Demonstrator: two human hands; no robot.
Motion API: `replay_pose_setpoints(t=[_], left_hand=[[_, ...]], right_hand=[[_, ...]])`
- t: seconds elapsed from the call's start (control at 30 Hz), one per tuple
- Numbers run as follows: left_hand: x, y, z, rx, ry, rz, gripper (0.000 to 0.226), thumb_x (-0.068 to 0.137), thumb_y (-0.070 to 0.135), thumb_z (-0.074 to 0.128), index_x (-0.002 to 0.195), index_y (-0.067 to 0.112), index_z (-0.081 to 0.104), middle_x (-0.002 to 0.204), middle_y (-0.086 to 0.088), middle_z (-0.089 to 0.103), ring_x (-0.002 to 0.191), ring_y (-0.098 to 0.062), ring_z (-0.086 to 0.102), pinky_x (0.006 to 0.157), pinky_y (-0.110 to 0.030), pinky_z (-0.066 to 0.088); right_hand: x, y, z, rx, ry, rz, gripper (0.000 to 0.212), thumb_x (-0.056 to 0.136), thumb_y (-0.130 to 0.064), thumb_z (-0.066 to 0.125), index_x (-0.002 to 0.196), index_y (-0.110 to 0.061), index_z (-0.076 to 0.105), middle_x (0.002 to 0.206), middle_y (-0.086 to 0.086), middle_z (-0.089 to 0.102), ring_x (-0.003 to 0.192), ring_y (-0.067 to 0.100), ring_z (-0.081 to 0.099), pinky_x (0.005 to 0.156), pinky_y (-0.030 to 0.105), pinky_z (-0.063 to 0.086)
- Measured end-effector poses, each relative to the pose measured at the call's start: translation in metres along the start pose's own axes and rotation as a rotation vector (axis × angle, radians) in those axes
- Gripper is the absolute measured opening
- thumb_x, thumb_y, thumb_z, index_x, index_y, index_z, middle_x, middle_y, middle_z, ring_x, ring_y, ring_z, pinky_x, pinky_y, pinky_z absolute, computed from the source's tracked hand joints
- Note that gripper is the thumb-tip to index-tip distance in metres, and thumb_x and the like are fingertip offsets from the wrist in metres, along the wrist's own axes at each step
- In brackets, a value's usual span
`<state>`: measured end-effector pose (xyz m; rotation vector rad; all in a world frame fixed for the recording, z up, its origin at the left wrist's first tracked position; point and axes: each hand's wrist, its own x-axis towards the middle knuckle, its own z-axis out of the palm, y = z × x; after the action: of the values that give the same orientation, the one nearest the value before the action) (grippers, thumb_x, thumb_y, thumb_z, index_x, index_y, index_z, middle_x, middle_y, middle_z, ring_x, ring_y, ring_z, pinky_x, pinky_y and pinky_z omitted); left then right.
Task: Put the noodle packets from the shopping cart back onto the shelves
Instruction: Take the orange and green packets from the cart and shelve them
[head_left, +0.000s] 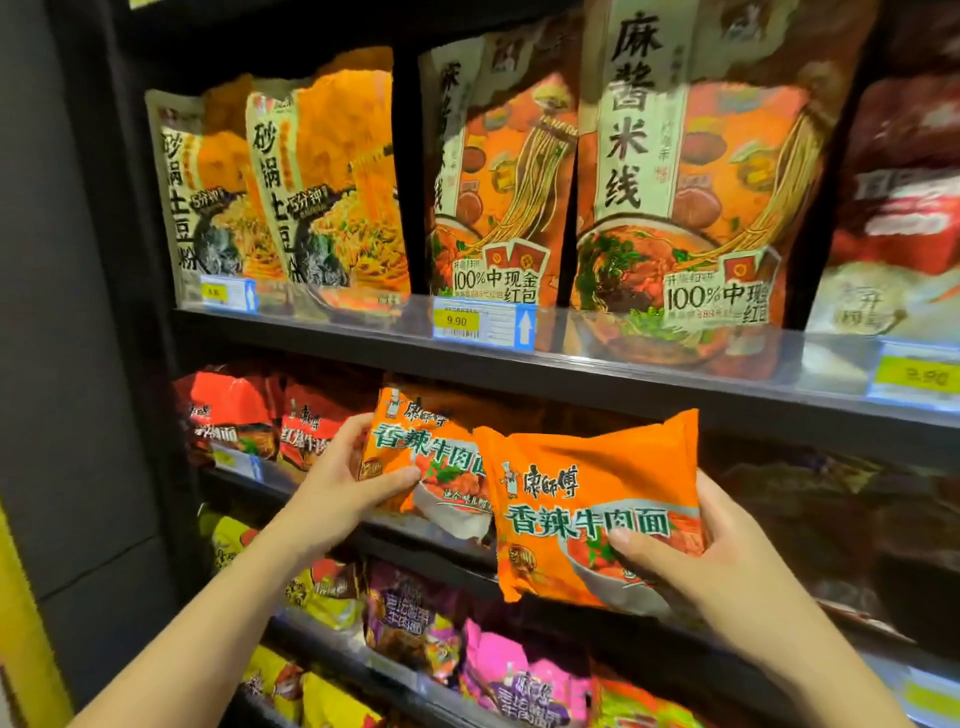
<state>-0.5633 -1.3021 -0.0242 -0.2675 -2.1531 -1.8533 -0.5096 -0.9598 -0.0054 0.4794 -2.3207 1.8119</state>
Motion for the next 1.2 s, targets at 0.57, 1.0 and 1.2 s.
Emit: replay_pose_setpoints(t=[0.57,1.0,1.2], left_hand=[[0.040,-0.017,0.021,0.906,0.253,0.407,0.075,0.062,0.021,0.096,0.097,0.017,0.029,0.103,-0.008,0.032,0.095,-0.033,0.041,0.074,-0.044,0.045],[0.031,-0.007,0.005,0.718,-0.222,0.619,0.047,0.082,0.037,0.080,0.123,0.039,0.056,0.111,0.021,0.044,0.114,-0.006,0.042,0.088,-0.035,0.050],[0.032,-0.007,0.000,0.676,-0.251,0.598,0.038,0.086,0.041,0.076,0.120,0.043,0.057,0.112,0.025,0.043,0.114,0.000,0.041,0.089,-0.030,0.049]], right_hand=[[-0.016,0.000,0.014,-0.037,0.190,0.052,0.048,0.079,-0.019,0.080,0.123,-0.022,0.063,0.112,-0.003,0.078,0.101,0.019,0.076,0.083,0.034,0.062],[0.016,0.000,0.028,0.097,0.320,0.188,0.041,0.080,-0.032,0.086,0.108,-0.006,0.073,0.102,0.018,0.077,0.093,0.042,0.073,0.084,0.053,0.051],[0.038,0.021,0.025,-0.247,0.413,0.373,0.034,0.087,-0.021,0.079,0.064,-0.012,0.056,0.052,0.004,0.045,0.053,0.018,0.040,0.051,0.027,0.031]])
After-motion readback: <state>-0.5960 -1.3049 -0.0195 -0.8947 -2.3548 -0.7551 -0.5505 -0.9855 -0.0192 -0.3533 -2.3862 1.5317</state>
